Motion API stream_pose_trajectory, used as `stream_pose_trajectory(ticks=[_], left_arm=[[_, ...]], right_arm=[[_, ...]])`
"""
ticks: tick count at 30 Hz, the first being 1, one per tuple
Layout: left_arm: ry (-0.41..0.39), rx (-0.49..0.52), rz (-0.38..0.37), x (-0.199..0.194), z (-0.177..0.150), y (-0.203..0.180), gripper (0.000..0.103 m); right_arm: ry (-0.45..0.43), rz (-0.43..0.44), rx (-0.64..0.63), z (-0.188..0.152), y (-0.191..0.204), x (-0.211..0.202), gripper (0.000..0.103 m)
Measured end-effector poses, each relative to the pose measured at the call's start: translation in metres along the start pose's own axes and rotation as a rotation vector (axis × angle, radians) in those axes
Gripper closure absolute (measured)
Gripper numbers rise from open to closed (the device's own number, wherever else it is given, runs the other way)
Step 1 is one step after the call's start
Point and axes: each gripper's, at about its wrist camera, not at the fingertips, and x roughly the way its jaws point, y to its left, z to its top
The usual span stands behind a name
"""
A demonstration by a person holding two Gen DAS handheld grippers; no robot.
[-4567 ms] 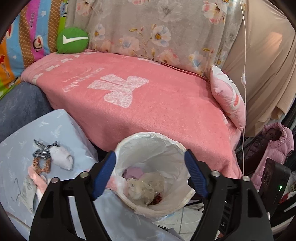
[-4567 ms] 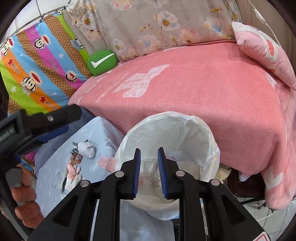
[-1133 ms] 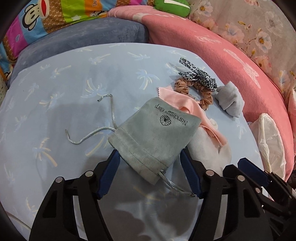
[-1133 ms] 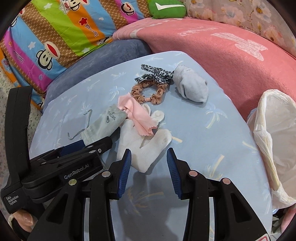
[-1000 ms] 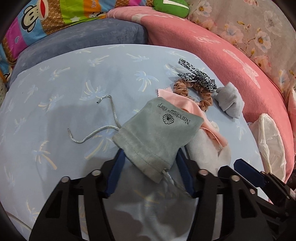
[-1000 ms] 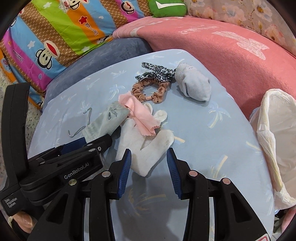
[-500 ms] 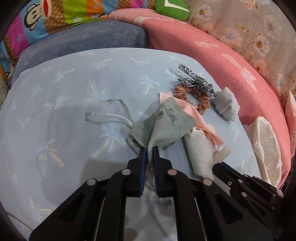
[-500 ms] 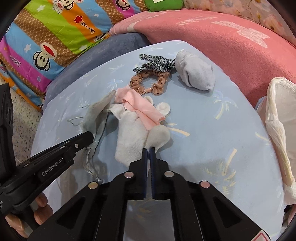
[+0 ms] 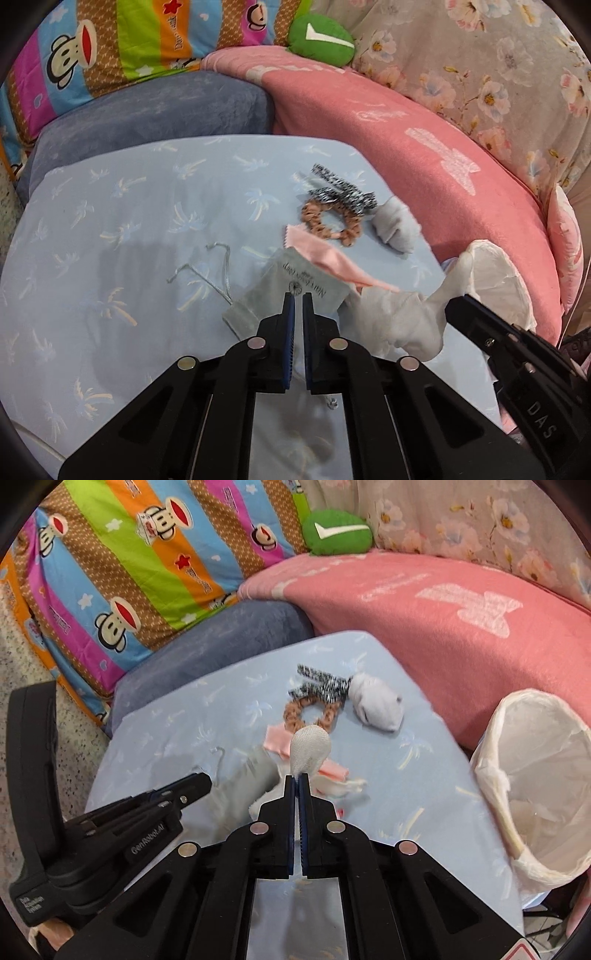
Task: Collect trash
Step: 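Carry the grey pouch and white glove to the bin with both tools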
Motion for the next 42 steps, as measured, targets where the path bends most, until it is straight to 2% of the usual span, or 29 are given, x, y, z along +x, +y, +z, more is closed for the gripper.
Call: stream_pose_trajectory(ticks=[8,11,14,16,17,18,19,23,29,32,34,36,38,42], left_arm=[[-0.066,0.043,-0.022,-0.024,0.006,-0.029,0.099],[-0.067,0.04,-0.018,-0.022,0.004,-0.029,0.098],[-0.027,0.038,0.002,-0.011,-0.002,-0.021,0.094],[-0.005,0.031,0.029,-0.005,-0.008,-0.014,0.072],[0.004,0.026,0.047,-0.001,-0.011,-0.01,0.048],[0.005,0.018,0.066,0.003,-0.014,-0.005,0.037],[0.004,0.008,0.088,0.007,-0.017,-0.001,0.036],[0.074,-0.025,0.088,0.03,-0.023,0.009,0.036],[0.125,-0.008,0.072,0.052,-0.027,0.003,0.037],[0.16,-0.009,0.077,0.061,-0.031,0.002,0.048],[0.145,0.014,0.097,0.06,-0.033,-0.001,0.055],[0.143,0.026,0.101,0.059,-0.034,-0.003,0.073],[0.155,0.016,0.081,0.059,-0.033,-0.002,0.086],[0.14,0.016,0.068,0.049,-0.032,-0.004,0.092]], right_arm=[[-0.104,-0.014,0.027,0.015,-0.016,-0.051,0.101],[-0.125,-0.022,0.039,0.018,-0.024,-0.064,0.101],[-0.135,-0.023,0.057,0.018,-0.032,-0.07,0.101],[-0.136,-0.021,0.072,0.015,-0.035,-0.07,0.101],[-0.136,-0.018,0.077,0.015,-0.036,-0.07,0.101],[-0.135,-0.015,0.081,0.014,-0.037,-0.069,0.101],[-0.133,-0.012,0.082,0.014,-0.036,-0.068,0.101],[-0.111,-0.001,0.087,0.012,-0.035,-0.055,0.101],[-0.068,0.001,0.092,0.007,-0.035,-0.032,0.101],[-0.055,-0.002,0.091,0.006,-0.036,-0.026,0.101],[-0.05,-0.003,0.092,0.004,-0.036,-0.024,0.101],[-0.047,-0.004,0.094,0.004,-0.036,-0.022,0.101],[-0.046,-0.004,0.093,0.003,-0.036,-0.023,0.101],[-0.053,-0.008,0.093,0.003,-0.037,-0.028,0.101]])
